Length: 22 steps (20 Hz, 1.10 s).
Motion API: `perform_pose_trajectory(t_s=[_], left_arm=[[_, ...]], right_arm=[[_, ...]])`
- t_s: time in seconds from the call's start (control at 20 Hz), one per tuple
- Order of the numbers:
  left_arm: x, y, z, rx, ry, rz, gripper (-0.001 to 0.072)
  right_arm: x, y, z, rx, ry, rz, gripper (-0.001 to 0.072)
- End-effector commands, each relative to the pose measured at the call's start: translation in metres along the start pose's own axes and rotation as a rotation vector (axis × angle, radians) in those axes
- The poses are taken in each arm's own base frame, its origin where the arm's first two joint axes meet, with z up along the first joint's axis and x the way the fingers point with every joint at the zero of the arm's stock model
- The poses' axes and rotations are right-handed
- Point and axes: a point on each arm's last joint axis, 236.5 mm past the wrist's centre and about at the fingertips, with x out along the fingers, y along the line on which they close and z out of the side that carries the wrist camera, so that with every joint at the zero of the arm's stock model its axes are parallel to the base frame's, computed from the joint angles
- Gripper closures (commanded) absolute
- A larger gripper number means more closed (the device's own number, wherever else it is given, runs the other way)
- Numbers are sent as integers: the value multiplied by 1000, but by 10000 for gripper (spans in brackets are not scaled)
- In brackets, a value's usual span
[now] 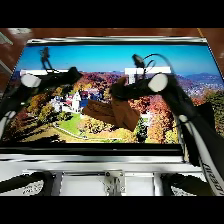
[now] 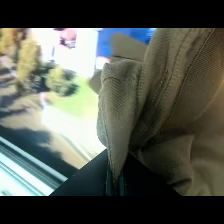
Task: Fold the shirts.
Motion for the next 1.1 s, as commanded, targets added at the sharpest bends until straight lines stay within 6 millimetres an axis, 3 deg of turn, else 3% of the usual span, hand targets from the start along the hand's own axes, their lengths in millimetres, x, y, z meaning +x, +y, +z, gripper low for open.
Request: perform_pose_trajectory(t_s=[0.0,0.1,0.15,0.25,0.4,0.55,0.6,0.75,0.8,0.85,0.95,1.05], left_arm=[[-63,7,41,85,-100,55,665],[-74,-3,45,107,-122,46,664],[-75,-8,44,114,-120,38,664],[-72,-14,36,123,-98,26,664],[-69,-20,29,143,-79,16,663],[-68,-19,22,178,-50,15,663],[-69,-18,20,191,-36,16,663],[-70,-13,11,213,7,24,663],[-71,-10,9,219,19,32,663],[-71,-10,7,218,29,31,663],[-71,-12,7,214,28,25,662],[-72,-13,7,215,25,24,663]], right_arm=[[83,23,-6,139,-63,93,656],[117,27,-16,265,-68,133,656],[129,26,-20,300,-75,136,619],[142,26,-28,363,-60,150,123],[125,22,-22,276,-36,151,115],[82,-14,-10,169,28,74,116],[61,-43,-21,130,117,-6,116],[-29,-172,-88,154,493,-475,114],[-43,-191,-98,175,543,-532,27],[-40,-196,-99,212,527,-512,23],[-12,-193,-87,309,406,-389,24],[8,-199,-93,378,378,-350,24]])
